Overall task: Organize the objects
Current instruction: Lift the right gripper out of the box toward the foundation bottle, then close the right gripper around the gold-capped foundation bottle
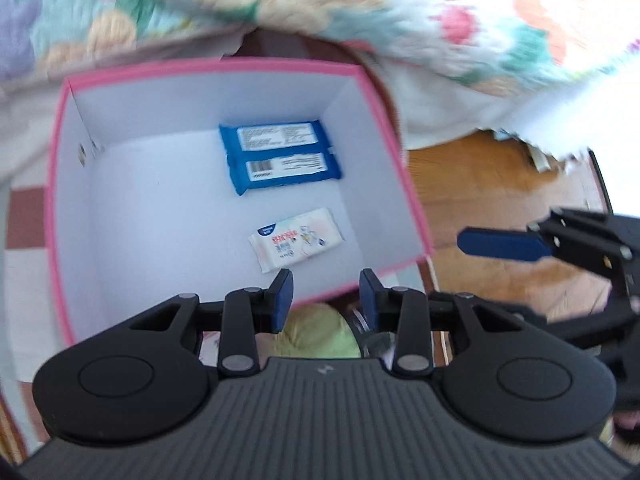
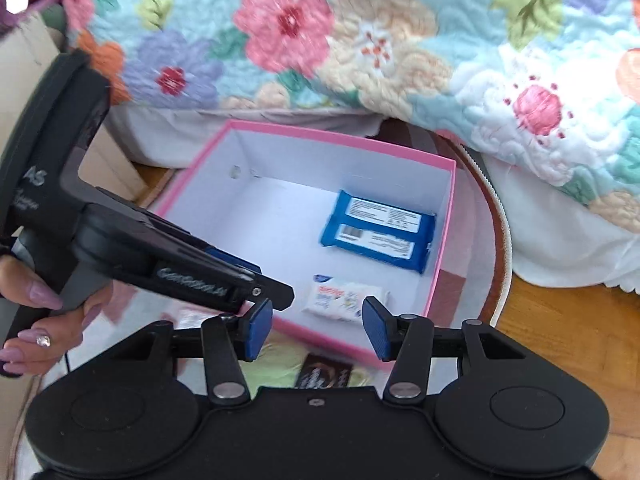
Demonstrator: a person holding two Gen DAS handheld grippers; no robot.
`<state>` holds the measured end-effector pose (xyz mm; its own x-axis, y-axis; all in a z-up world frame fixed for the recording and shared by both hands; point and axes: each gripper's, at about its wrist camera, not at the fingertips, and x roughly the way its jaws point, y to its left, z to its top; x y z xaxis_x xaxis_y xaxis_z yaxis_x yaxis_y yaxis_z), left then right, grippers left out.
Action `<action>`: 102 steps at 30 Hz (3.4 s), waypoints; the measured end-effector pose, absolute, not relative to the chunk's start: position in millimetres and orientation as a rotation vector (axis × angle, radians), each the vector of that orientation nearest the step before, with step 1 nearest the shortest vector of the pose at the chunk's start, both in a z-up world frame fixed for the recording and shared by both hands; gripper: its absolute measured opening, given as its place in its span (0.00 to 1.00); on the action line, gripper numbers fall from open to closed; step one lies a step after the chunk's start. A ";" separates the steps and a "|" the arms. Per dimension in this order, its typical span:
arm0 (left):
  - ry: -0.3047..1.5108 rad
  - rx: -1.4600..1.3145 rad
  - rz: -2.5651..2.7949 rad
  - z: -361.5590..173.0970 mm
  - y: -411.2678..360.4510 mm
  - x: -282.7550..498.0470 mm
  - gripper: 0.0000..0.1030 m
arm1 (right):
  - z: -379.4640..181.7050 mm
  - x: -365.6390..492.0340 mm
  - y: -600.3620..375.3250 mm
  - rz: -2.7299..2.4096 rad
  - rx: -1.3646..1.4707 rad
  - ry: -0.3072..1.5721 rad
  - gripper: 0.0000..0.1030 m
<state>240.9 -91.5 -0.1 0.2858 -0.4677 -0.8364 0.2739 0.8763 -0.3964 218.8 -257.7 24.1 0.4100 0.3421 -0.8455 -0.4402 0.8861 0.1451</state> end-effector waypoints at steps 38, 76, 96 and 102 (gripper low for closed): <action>1.227 -0.109 -0.487 -1.4 -59.9 62.9 0.71 | 7.5 42.0 -284.5 0.749 -0.177 0.937 0.84; 1.194 -0.427 -0.427 -128.8 -80.6 91.8 0.27 | -124.7 96.5 -233.2 0.594 -0.116 1.234 0.41; 1.255 -0.615 -0.388 -146.2 -49.3 99.4 0.32 | -145.6 114.2 -240.2 0.453 0.327 1.381 0.45; 1.261 -0.631 -0.392 -151.1 -44.9 95.9 0.38 | -147.7 108.2 -243.5 0.475 0.365 1.369 0.45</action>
<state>95.9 -44.9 -151.1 0.2734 -0.5977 -0.7536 -0.0652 0.7702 -0.6345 108.2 -243.5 -147.7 0.1316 0.5236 -0.8417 -0.1099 0.8516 0.5126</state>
